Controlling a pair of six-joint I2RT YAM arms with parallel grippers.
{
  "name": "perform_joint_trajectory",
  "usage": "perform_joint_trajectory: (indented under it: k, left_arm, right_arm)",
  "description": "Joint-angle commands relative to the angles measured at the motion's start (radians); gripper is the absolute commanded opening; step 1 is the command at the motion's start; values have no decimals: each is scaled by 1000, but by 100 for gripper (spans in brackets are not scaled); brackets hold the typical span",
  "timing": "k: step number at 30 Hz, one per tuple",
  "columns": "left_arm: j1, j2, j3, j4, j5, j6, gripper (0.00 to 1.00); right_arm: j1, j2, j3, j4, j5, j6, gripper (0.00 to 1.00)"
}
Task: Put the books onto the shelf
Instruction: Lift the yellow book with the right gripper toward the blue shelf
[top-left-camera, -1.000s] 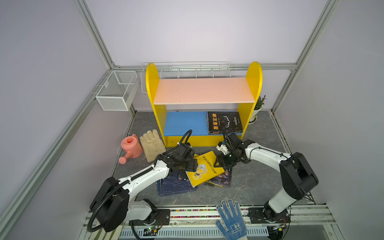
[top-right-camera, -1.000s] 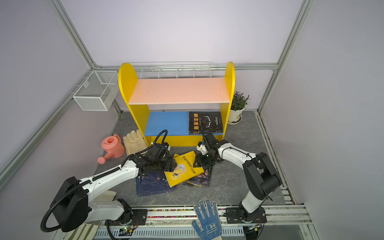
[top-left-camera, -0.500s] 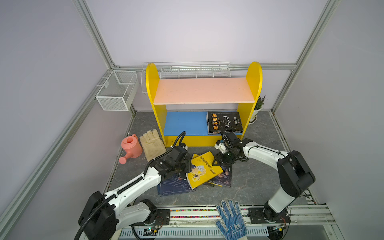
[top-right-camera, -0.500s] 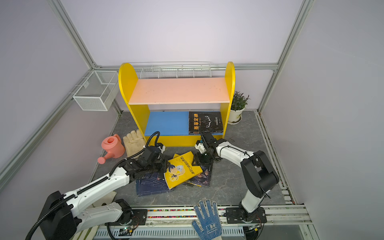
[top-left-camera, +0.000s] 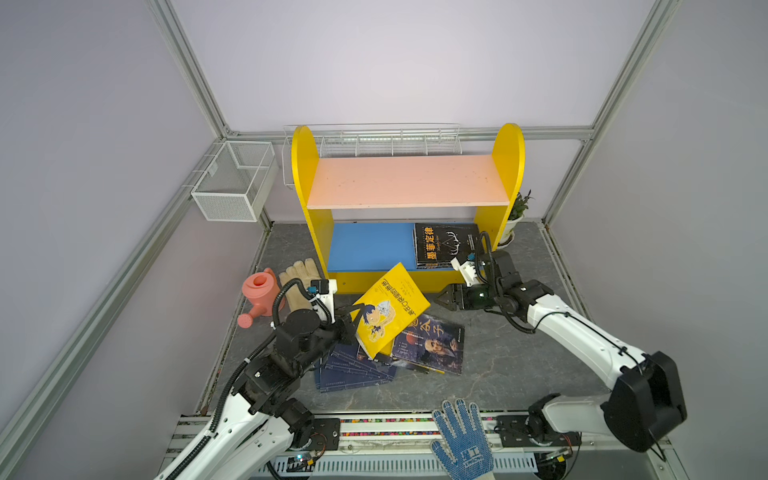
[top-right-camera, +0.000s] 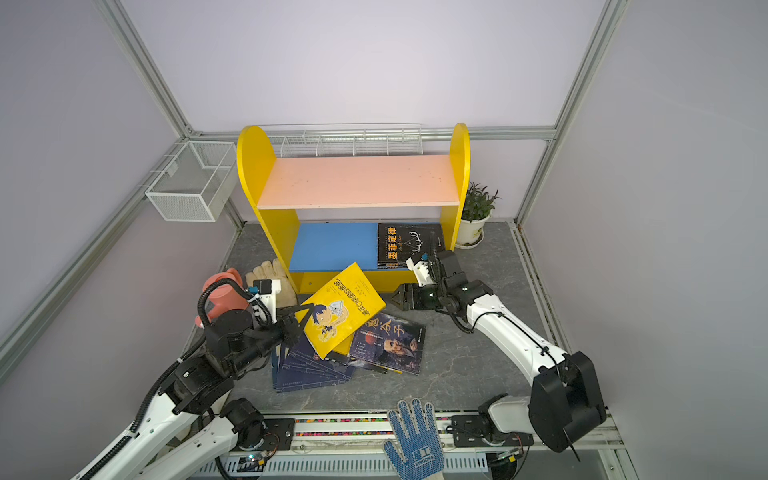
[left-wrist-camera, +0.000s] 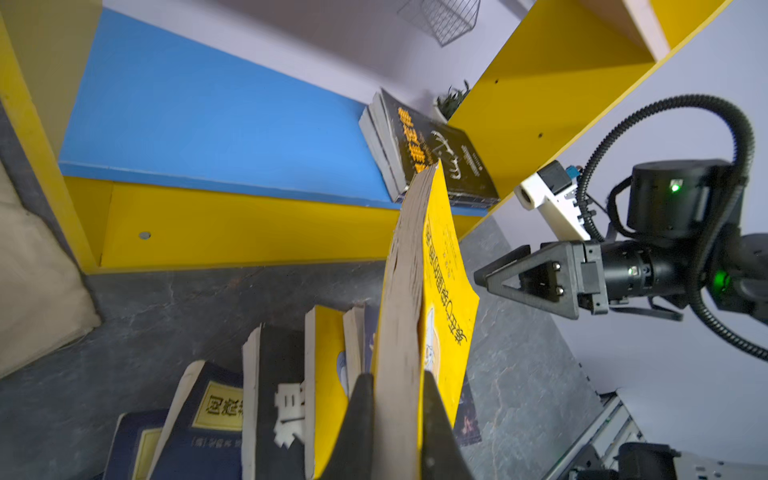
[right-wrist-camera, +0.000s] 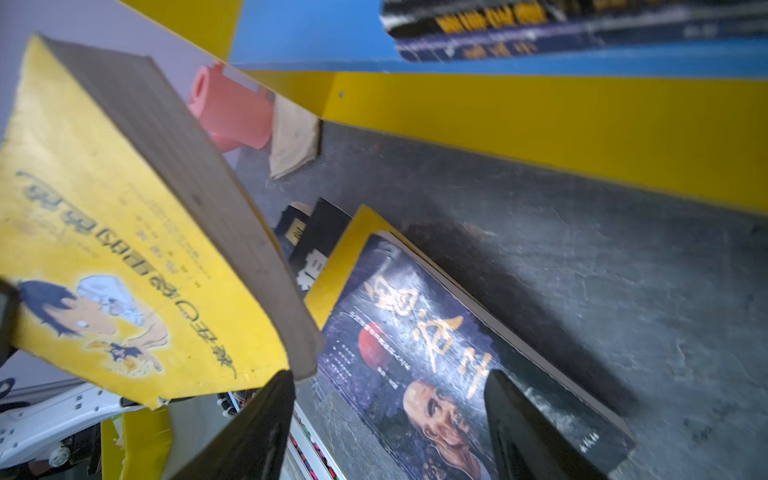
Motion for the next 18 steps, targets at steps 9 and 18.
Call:
perform_joint_trajectory:
  k: [9, 18]
  left_arm:
    - [5, 108, 84, 385, -17, -119, 0]
    - [6, 187, 38, 620, 14, -237, 0]
  right_arm:
    - [15, -31, 14, 307, -150, 224, 76]
    - [47, 13, -16, 491, -156, 329, 74]
